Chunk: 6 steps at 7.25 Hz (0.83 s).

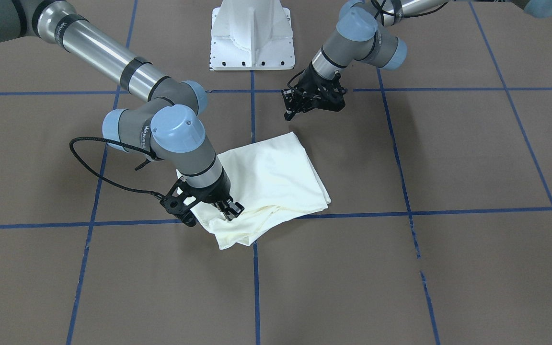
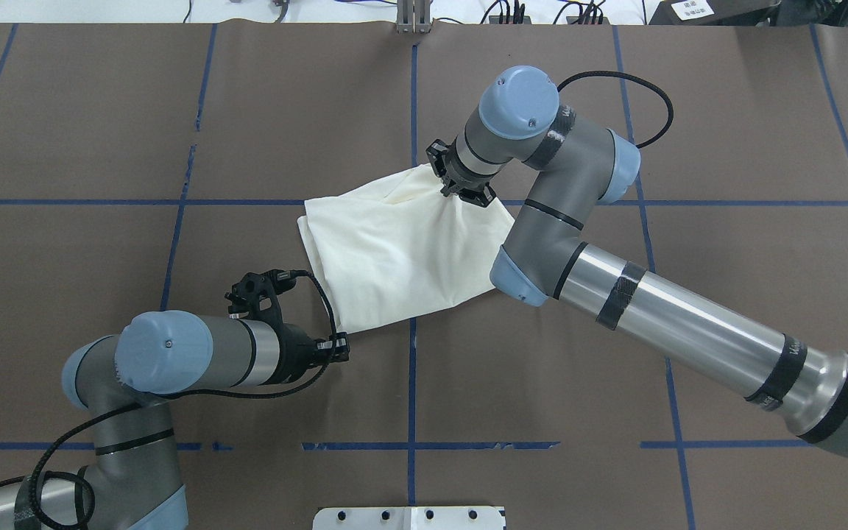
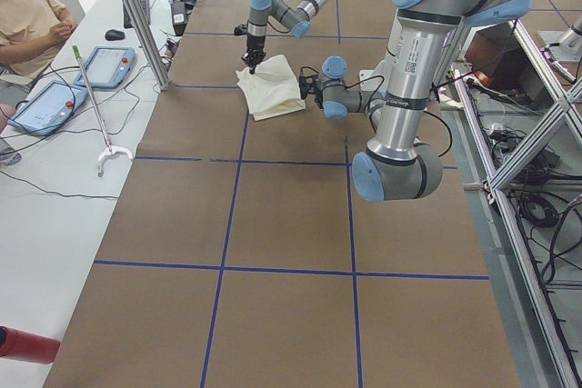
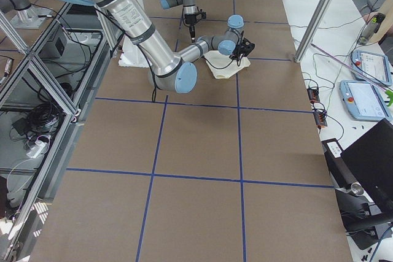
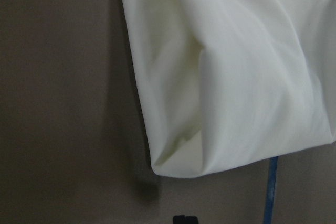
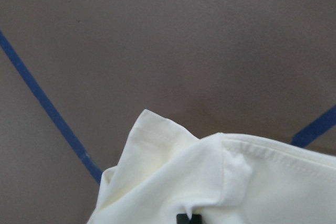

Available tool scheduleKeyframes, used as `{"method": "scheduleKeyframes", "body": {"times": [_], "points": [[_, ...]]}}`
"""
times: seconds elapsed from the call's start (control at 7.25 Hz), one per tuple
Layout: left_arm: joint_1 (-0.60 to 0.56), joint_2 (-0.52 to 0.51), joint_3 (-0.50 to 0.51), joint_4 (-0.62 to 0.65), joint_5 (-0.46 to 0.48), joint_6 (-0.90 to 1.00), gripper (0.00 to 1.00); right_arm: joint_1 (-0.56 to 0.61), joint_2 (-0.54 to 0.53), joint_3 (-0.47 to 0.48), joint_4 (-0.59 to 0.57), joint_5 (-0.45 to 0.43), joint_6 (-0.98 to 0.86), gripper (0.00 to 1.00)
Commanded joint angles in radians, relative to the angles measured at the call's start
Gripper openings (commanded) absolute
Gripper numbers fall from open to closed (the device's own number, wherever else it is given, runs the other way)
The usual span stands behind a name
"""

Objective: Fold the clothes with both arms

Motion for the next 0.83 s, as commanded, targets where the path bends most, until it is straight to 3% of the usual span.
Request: {"method": "scheduleKeyframes", "body": {"times": [0.0,0.28,0.69], "points": [[-0.001,0.006,-0.091,-0.011,0.005,-0.013,0.00,0.001,0.002,0.000,0.000,0.000,0.002,0.00],[-0.066,-0.012,-0.066,-0.010,0.052,-0.002,0.00,0.001,0.002,0.000,0.000,0.000,0.003,0.00],[-0.084,-0.115,0.081,-0.010,0.075,0.000,0.00,0.007,0.002,0.001,0.000,0.000,0.000,0.00]]}}
